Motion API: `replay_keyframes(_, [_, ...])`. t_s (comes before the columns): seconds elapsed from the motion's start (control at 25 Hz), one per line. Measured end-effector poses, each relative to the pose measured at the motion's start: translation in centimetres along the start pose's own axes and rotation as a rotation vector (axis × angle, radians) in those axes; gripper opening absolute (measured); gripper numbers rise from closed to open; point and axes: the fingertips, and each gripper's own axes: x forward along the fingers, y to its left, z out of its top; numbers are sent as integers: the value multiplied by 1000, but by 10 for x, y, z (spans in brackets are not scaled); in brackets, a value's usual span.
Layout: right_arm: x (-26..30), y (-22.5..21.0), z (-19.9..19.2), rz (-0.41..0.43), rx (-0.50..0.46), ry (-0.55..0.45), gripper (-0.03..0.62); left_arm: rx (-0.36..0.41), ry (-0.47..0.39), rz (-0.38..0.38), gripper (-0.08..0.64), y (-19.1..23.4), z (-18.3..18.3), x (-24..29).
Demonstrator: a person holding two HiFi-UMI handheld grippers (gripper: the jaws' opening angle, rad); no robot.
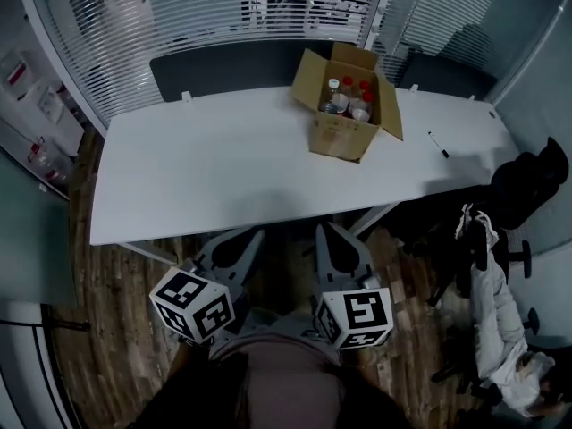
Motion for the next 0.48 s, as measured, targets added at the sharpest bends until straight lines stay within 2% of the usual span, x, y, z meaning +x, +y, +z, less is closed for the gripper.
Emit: replay_keyframes(0.48, [43, -14, -1, -25, 12, 6, 23, -14, 45, -20, 9, 33, -1, 25])
